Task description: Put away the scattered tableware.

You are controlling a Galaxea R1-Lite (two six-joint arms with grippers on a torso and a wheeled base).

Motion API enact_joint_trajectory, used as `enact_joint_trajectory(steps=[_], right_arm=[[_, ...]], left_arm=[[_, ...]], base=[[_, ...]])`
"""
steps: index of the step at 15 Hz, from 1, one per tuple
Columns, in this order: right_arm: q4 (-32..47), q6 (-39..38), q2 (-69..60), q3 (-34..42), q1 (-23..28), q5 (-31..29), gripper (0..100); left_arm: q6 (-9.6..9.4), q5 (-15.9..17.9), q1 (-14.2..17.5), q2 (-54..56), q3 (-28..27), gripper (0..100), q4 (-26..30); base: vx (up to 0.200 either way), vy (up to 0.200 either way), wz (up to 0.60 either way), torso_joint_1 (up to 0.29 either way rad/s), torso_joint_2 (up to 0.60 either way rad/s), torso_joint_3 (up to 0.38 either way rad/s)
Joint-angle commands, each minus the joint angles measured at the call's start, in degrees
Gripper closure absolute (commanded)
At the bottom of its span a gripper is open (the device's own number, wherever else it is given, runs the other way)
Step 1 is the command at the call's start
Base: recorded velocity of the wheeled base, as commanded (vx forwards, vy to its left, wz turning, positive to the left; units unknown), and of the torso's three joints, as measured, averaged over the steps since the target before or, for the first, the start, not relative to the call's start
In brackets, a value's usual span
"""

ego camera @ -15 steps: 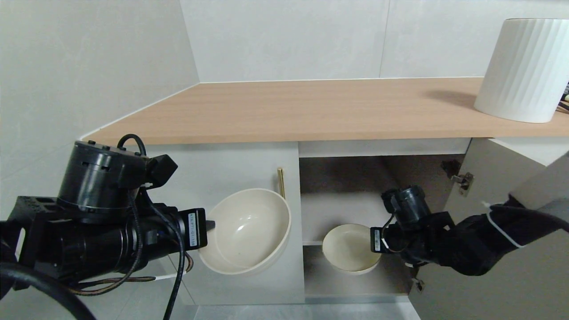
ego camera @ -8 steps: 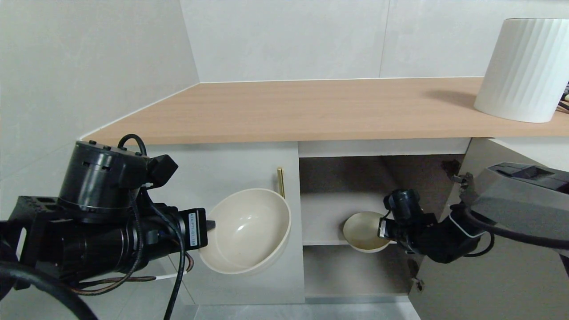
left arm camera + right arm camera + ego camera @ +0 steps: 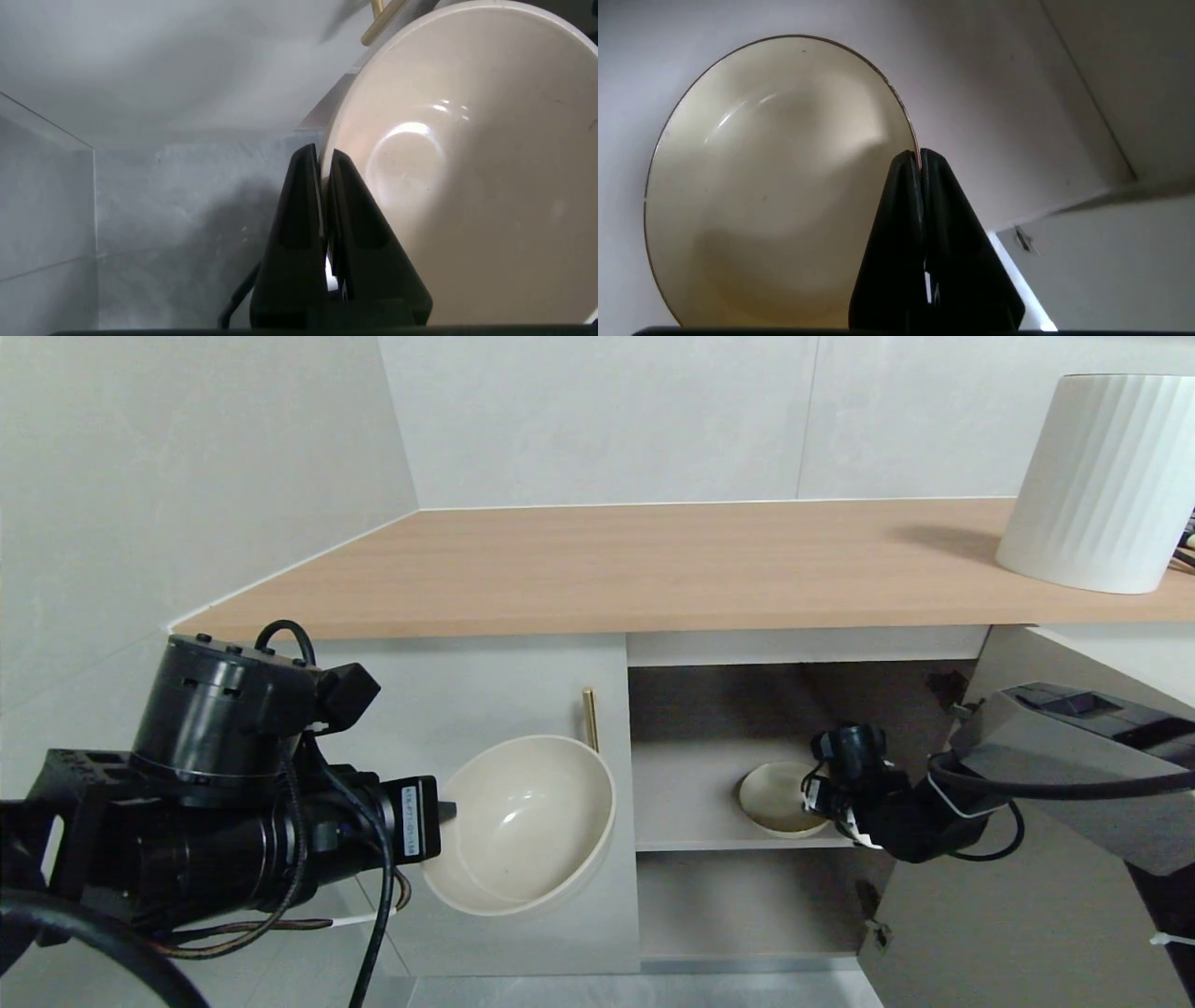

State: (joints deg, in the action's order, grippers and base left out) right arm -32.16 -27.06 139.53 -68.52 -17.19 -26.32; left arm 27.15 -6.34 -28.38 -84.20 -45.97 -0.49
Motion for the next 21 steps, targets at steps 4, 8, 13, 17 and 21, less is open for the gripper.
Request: enact_joint_trajectory(steps=[4, 8, 13, 17, 21], right_arm=[[0.1, -0.7, 1.9, -3.1, 1.0, -0.6, 100], [0.1, -0.9, 2.1, -3.8, 1.2, -0.8, 100], [0.1, -0.8, 2.6, -4.4, 0.1, -0.8, 100], [0.2, -0.8, 2.7, -4.6, -1.6, -0.8, 100], [0.2, -0.8, 3.0, -4.9, -2.5, -0.6, 0]], left_arm=[[0.10, 0.0, 0.0, -0.1, 0.0, 100, 0.0], [0.10, 0.0, 0.0, -0.1, 0.0, 100, 0.0], [0.10, -0.1, 0.0, -0.1, 0.0, 100, 0.0], [0.10, -0.1, 0.0, -0.2, 0.0, 100, 0.0], [0.10, 0.0, 0.0, -0.2, 0.0, 100, 0.0]], base=[[0.000, 0.000, 0.00, 0.000, 0.00, 0.000], [0.000, 0.000, 0.00, 0.000, 0.00, 0.000], [0.000, 0.000, 0.00, 0.000, 0.00, 0.000], [0.000, 0.000, 0.00, 0.000, 0.00, 0.000], [0.000, 0.000, 0.00, 0.000, 0.00, 0.000]])
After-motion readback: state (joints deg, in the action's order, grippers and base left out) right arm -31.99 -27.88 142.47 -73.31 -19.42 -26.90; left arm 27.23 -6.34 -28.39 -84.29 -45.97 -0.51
